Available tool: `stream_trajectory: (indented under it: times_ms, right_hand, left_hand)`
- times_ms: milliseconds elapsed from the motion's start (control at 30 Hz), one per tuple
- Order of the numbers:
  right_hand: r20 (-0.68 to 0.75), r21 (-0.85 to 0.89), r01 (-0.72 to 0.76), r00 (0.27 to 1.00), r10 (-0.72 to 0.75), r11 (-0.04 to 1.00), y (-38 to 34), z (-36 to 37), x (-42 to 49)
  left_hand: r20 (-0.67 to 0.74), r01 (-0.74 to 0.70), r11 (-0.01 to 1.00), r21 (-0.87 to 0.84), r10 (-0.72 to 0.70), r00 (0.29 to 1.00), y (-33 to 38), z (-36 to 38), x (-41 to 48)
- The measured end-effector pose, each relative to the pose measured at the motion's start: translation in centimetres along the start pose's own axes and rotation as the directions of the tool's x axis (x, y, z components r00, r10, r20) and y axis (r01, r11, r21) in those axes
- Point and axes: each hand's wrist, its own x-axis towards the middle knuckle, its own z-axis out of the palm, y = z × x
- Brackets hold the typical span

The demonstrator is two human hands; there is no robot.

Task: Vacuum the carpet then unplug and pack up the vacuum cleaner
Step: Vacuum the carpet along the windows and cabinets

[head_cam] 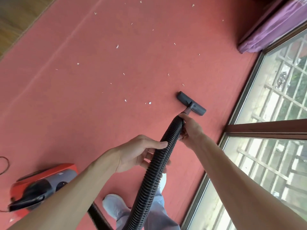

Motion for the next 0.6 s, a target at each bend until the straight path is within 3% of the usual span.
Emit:
stream_trajectory:
  times_ms: [333,500,600]
  right_hand:
    - [-0.042,-0.083,0.036,0.998,-0.04,0.996,4.8,2.1,-5.6]
    - [-0.061,-0.2,0.062,0.995,-0.075,0.978,4.3,2.2,-3.5]
    - [-0.041,-0.304,0.086,0.994,-0.103,0.949,1.9,2.1,-1.2]
  left_hand:
    - [0.036,-0.005,0.998,-0.063,0.008,0.999,-4.1,-0.2,-6.0]
    - [-0.013,-0.023,0.992,-0.12,0.022,1.0,-5.1,-0.2,-4.9]
    - [-0.113,-0.051,0.991,-0.122,0.037,0.993,-4.5,0.2,-2.6]
